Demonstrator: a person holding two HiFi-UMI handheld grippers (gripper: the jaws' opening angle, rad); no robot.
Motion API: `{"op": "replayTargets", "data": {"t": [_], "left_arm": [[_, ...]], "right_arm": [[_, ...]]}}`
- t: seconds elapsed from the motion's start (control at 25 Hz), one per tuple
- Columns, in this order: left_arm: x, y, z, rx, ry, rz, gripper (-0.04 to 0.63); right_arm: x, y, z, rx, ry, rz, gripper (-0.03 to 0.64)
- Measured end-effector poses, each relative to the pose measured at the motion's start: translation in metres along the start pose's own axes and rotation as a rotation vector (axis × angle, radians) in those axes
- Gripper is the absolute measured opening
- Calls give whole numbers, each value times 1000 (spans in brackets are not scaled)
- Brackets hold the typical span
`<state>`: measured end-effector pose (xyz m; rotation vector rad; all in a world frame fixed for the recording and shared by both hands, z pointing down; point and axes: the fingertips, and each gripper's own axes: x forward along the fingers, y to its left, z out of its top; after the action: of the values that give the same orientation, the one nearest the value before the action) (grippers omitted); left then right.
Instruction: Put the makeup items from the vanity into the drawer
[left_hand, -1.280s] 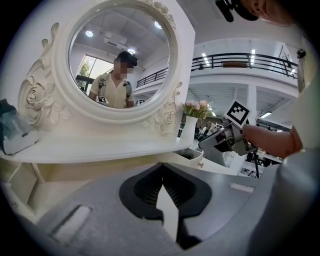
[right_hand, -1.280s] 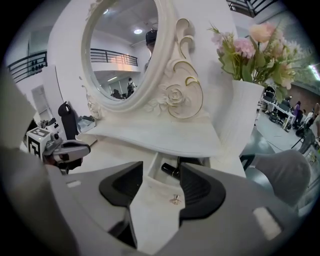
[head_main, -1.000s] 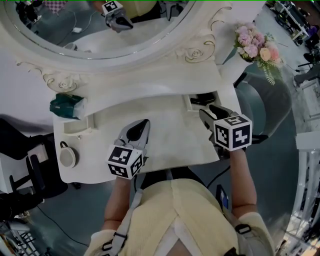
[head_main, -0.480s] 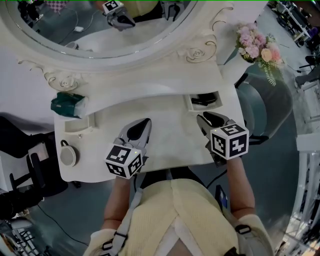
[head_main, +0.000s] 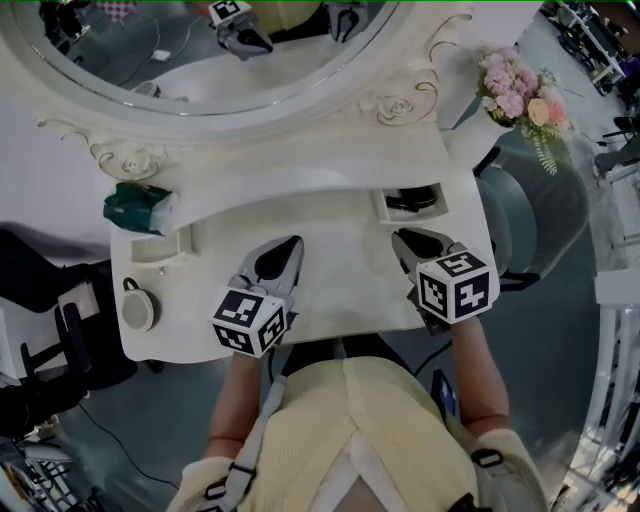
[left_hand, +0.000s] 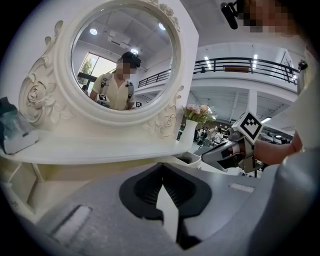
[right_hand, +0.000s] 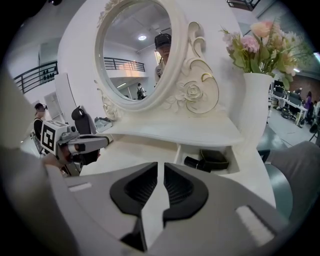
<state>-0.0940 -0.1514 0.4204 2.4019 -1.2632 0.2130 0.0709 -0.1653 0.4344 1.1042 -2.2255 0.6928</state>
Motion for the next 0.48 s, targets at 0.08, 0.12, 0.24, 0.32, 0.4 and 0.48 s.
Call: {"op": "replayTargets", "data": {"t": [0.08, 0.12, 0.24, 0.32, 0.4, 0.48], "left_arm": [[1, 0, 0, -1, 1, 1, 2], [1, 1, 0, -2, 1, 2, 2], [1, 1, -1, -4, 3, 3, 2], [2, 1, -1, -5, 4, 4, 2], [2, 1, -1, -6, 4, 4, 2], [2, 2, -2, -6, 5, 5, 2]], "right_arm": [[1, 0, 1, -3, -3, -3, 20], [2, 0, 1, -7, -4, -6, 2], [2, 0, 1, -32, -7, -9, 0], [2, 2, 2, -46, -16, -3, 0], [2, 4, 3, -58, -20, 9, 0], [2, 7, 3, -71, -17, 19, 0]]}}
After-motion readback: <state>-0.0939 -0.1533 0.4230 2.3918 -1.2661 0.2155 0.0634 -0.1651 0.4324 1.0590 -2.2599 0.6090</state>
